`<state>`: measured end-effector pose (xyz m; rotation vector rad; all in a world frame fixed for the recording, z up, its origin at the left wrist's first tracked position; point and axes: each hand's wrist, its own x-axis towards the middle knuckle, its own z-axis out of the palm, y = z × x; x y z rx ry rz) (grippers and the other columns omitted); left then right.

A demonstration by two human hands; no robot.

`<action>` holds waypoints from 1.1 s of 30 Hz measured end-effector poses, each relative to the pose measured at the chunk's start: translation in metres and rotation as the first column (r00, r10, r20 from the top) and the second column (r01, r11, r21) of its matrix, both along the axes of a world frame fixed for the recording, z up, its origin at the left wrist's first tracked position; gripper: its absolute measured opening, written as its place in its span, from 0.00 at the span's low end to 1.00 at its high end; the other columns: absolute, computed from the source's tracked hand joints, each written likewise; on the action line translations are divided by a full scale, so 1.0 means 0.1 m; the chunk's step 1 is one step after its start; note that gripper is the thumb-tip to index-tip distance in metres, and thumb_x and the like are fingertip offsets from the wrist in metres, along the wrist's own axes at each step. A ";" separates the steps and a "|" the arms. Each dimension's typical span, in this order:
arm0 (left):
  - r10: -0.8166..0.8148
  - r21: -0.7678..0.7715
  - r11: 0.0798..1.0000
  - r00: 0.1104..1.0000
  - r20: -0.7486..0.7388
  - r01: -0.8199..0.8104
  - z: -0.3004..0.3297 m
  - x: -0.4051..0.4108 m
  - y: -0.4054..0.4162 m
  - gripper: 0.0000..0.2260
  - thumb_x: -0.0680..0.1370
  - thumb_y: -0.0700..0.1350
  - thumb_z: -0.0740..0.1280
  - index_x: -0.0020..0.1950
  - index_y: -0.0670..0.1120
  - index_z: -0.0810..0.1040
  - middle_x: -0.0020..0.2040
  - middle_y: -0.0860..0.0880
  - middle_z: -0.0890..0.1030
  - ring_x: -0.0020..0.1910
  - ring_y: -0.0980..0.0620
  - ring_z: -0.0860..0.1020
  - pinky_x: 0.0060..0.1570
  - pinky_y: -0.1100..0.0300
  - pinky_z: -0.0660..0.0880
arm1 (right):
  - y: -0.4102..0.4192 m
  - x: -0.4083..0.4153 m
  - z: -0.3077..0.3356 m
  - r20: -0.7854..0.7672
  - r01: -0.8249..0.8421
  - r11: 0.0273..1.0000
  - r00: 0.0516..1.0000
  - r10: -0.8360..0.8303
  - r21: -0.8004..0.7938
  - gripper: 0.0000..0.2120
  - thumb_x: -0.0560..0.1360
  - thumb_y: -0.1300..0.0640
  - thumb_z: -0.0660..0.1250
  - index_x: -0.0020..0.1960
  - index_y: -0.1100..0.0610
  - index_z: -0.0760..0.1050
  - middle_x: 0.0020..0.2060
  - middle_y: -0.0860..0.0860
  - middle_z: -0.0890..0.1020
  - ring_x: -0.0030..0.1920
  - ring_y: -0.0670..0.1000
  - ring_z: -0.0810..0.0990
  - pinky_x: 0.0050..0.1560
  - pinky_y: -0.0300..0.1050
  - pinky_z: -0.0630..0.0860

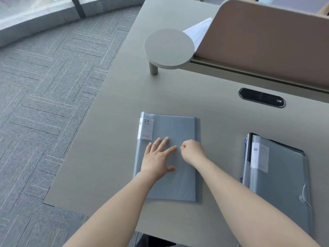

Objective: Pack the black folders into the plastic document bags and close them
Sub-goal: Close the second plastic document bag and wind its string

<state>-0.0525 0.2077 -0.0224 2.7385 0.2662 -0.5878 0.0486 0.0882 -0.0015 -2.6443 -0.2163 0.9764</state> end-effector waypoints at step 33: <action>0.006 -0.013 1.000 1.000 -0.023 -0.006 0.02 0.01 0.00 0.36 0.74 0.61 0.69 0.78 0.63 0.56 0.82 0.55 0.46 0.80 0.50 0.43 0.77 0.50 0.42 | -0.22 0.18 -0.12 -0.007 0.194 0.981 0.981 -0.195 -0.029 0.10 0.71 0.60 0.61 0.37 0.61 0.79 0.28 0.55 0.76 0.33 0.59 0.75 0.29 0.41 0.66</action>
